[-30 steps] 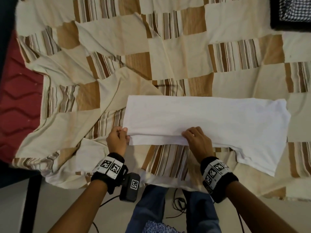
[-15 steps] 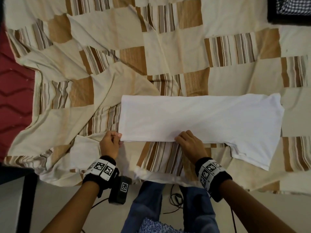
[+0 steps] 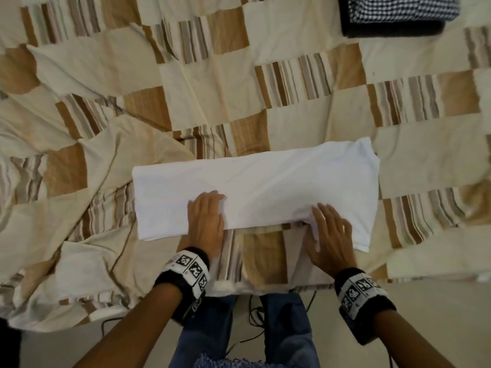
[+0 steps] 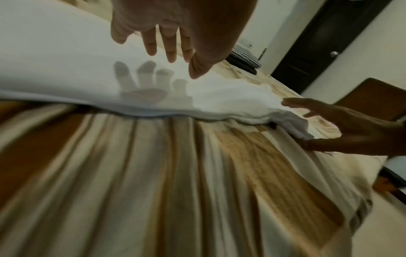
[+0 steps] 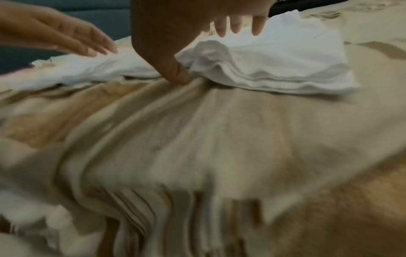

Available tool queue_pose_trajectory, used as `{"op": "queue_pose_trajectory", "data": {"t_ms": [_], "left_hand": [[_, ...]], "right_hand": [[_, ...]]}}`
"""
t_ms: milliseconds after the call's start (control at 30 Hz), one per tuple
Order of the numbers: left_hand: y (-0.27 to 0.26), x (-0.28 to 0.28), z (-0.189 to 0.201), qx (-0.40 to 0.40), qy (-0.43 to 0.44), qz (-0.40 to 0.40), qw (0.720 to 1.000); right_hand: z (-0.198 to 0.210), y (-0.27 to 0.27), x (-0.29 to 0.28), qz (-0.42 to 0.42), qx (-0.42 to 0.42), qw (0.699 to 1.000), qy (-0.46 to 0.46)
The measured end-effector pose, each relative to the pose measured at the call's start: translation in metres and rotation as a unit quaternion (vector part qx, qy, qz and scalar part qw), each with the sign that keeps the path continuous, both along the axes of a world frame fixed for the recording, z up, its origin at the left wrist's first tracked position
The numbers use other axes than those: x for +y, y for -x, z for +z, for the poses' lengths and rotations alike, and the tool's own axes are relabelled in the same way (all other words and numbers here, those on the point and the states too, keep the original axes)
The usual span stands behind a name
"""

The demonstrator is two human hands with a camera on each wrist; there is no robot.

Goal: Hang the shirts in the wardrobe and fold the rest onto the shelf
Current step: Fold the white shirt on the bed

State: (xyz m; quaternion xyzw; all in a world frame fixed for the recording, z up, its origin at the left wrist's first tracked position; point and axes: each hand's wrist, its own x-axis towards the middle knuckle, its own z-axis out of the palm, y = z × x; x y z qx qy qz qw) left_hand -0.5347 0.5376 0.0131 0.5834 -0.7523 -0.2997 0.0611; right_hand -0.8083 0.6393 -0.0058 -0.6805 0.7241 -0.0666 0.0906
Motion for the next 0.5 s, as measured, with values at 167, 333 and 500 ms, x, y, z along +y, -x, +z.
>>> {"op": "queue_pose_trajectory", "data": {"t_ms": [167,333,500], "left_hand": [[0.073,0.003,-0.006,-0.071,-0.049,-0.173,0.981],[0.115,0.008,-0.024,-0.140,-0.104,-0.237,0.956],[0.130,0.013,-0.028,-0.184,-0.156,-0.212,0.947]], "right_hand": [[-0.025,0.051,0.027,0.064,0.084,0.993,-0.054],[-0.023,0.078,0.030,0.126,0.076,0.989,0.032],[-0.009,0.100,0.047,0.179,0.033,0.983,-0.019]]}}
